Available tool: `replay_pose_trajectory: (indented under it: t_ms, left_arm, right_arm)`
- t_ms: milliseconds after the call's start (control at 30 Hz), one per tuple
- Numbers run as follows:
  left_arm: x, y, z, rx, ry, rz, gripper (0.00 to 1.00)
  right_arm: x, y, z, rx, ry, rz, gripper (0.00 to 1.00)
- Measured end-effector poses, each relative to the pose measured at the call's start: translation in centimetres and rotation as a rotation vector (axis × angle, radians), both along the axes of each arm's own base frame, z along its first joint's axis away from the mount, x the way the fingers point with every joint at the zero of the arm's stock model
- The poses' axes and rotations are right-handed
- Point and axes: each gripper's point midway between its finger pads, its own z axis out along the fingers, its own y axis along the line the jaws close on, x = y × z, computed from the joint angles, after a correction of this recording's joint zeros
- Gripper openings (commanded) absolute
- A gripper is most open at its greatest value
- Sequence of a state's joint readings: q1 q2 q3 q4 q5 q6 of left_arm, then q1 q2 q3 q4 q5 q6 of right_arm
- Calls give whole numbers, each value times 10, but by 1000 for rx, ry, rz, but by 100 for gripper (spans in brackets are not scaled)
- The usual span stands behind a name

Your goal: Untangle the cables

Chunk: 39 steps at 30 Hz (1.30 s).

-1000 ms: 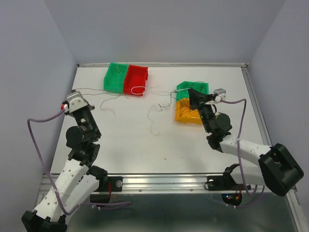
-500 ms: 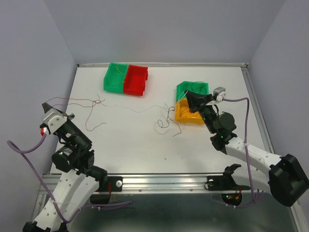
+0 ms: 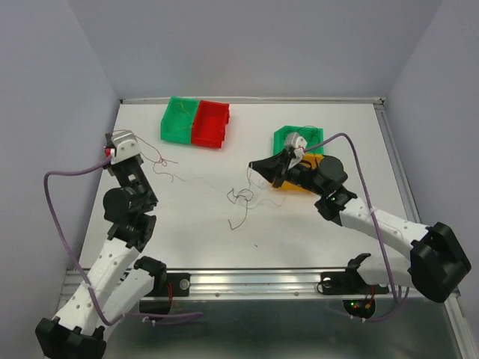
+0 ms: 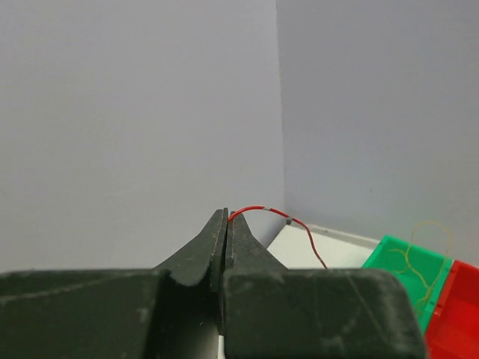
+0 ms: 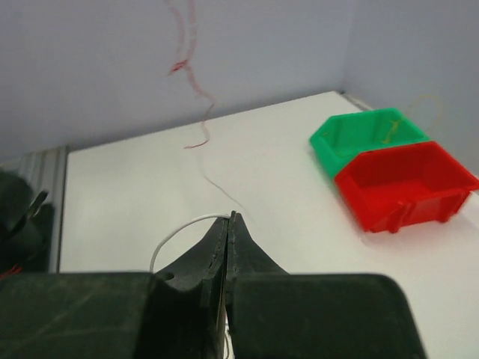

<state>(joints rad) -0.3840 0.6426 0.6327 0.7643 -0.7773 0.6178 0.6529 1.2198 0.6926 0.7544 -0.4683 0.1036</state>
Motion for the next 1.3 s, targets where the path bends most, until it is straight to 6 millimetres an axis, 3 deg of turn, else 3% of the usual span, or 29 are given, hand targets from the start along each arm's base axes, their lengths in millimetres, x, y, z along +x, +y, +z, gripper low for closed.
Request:
replay_pose_trajectory:
  t_ms: [167,233,300,400,467,533,633,767,867,933,1067,1200,1300]
  left_arm:
    - [26,-2,-15,73,97,56,4]
    - [33,10,-5,76,110,118,3]
    - [35,30,15,62,94,193,2]
    - [22,64,46,15,22,281,2]
    - [12,69,58,5,-21,265,3]
    - [7,59,69,12,-64,175,3]
    - [16,33,82,13,-95,-10,3]
    - [35,-1,106,1,-130,-231,0]
    - [65,-27,104,-1,-84,-375,0]
    - [88,-56,97,5,-32,-514,0]
    - [131,-122,58,16,114,-736,0]
    - [158,-217,-9,57,300,-953,0]
    - [166,-269,-50,85,403,-1063,0]
  right_arm:
    - [-47,21,-27,-131,-47,239,1]
    - [-62,21,-27,-153,-78,295,1]
    - [-75,11,-16,-141,-126,298,1]
    - [-95,-11,9,-92,-224,265,1]
    - [-104,-22,20,-73,-269,246,1]
    - [-113,-31,29,-64,-306,234,1]
    - [-117,-35,29,-81,-329,233,1]
    - [-112,-28,-4,-165,-252,266,1]
    - [-109,-23,-26,-216,-189,291,1]
    - [-108,-21,-37,-241,-159,307,5]
    - [-104,-13,-52,-283,-122,347,5]
    - [-103,-11,-63,-308,-95,359,5]
    - [-107,-12,-59,-304,-118,373,17]
